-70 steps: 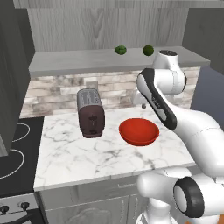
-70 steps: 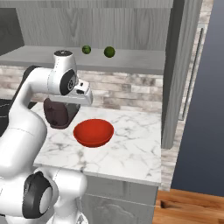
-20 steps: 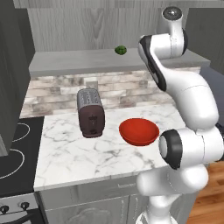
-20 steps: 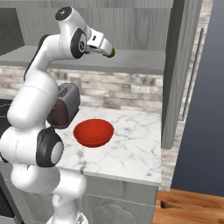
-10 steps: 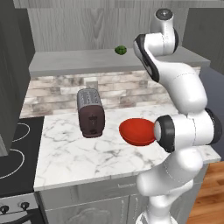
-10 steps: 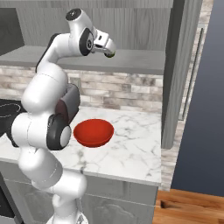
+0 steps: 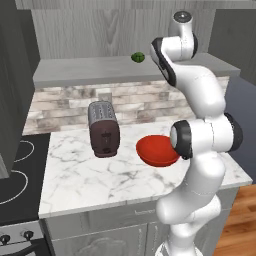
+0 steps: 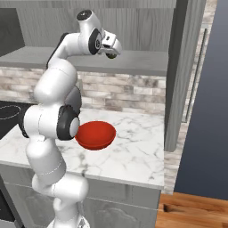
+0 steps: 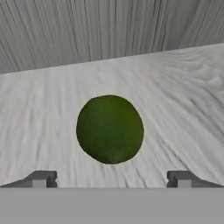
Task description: Pick the lime from the cabinet and place it in the bowl. Then pick the bowl and place it in the sink. Then turn on the sink facuet.
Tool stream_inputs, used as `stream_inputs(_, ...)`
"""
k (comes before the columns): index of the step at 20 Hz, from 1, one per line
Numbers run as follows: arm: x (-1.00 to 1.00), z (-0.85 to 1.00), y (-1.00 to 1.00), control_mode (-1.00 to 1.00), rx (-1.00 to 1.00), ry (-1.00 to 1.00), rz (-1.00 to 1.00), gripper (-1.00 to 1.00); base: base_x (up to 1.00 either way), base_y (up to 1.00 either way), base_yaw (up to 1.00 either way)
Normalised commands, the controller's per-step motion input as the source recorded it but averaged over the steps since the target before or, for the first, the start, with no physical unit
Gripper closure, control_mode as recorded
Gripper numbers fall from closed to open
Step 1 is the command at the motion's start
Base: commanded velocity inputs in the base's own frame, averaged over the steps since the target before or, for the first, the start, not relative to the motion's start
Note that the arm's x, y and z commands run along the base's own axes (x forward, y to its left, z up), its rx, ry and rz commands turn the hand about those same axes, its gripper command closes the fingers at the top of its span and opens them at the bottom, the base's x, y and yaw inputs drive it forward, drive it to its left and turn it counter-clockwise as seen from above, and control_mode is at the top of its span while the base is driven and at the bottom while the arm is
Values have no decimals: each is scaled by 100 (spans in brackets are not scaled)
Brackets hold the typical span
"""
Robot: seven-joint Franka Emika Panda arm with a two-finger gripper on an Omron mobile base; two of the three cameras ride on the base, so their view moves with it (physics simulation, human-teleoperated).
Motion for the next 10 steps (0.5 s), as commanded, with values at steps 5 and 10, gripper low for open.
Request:
stream_inputs(5,45,-7,-17,-100,0,4,4,-100,0,0,0)
stream_inputs(10,39,-9,-17,-100,0,3,5,-100,0,0,0)
